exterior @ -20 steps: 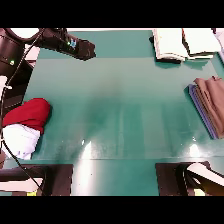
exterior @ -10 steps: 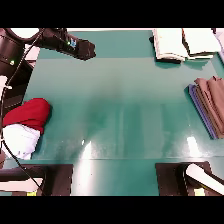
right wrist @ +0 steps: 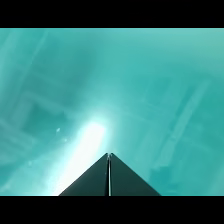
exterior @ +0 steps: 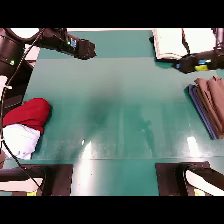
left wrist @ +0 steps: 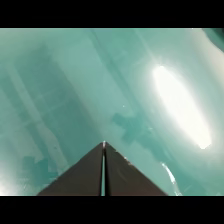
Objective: Fold the shirts.
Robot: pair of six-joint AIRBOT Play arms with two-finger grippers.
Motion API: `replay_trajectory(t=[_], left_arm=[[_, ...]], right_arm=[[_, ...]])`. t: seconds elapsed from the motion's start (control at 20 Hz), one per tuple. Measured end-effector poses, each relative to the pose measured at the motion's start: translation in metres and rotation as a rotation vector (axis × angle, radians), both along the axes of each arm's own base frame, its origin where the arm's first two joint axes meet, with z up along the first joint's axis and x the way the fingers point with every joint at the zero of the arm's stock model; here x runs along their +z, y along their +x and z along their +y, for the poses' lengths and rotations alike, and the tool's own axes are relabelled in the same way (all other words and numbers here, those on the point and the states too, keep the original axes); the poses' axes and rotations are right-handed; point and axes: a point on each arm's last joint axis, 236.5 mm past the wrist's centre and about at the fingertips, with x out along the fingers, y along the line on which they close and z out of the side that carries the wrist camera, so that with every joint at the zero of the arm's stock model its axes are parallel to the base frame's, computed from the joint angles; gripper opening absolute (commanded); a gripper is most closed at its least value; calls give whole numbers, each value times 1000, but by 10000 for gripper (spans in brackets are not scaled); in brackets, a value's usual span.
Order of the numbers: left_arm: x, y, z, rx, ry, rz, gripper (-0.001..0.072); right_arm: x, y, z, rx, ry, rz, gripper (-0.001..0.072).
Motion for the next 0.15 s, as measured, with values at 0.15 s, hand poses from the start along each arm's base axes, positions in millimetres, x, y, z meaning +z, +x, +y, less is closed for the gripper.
replay_trajectory(t=[0.15], left_arm=[[0,0,0,0,0,0,25]], right_arm=[[-2,-7,24,68,-38,-11,14]])
